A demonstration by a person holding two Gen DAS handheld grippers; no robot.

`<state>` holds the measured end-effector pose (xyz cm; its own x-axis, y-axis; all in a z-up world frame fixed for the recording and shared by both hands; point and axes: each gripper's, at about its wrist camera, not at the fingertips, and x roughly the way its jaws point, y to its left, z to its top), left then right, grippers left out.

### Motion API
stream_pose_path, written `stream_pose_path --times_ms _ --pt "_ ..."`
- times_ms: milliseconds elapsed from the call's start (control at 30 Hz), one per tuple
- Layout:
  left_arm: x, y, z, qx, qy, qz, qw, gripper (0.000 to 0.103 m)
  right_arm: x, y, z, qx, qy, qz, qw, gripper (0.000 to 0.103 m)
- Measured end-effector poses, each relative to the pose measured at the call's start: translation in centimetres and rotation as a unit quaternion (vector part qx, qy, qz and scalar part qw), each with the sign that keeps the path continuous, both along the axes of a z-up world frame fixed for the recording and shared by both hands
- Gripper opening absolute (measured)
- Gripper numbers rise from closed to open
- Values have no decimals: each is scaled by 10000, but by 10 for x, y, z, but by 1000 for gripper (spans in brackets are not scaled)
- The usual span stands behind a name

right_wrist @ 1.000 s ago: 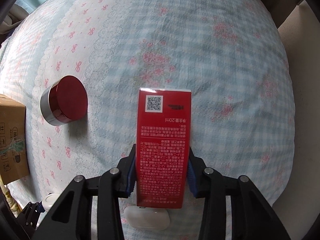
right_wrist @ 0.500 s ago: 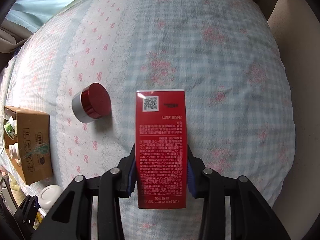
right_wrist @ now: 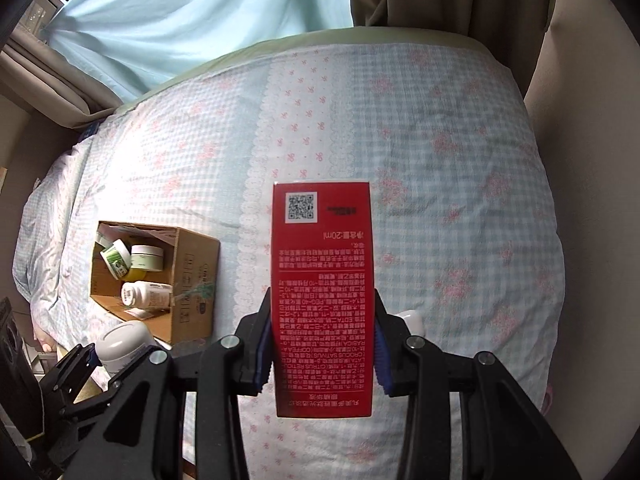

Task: Organize rigid objects
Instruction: 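Carry the L'Oreal jar in the left tool while the right tool carries the red box over the box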

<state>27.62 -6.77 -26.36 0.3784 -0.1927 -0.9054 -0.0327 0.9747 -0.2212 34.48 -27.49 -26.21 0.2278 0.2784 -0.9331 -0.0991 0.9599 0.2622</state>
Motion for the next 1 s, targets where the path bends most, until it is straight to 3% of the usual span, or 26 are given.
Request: stream_pose_path --times_ms 233,467,767,1000 --pt "-16 68 51 78 -335 -138 9993 54 -43 56 51 212 -317 -49 9993 37" --pt "-26 154 69 1 -312 -393 9987 54 -74 122 76 411 -480 -381 9973 37" --pt "-11 246 47 169 10 -812 9966 54 -85 209 67 520 -385 -760 9950 37" --pt "6 284 8 258 354 -893 9950 54 -69 253 44 495 -125 -771 9957 37"
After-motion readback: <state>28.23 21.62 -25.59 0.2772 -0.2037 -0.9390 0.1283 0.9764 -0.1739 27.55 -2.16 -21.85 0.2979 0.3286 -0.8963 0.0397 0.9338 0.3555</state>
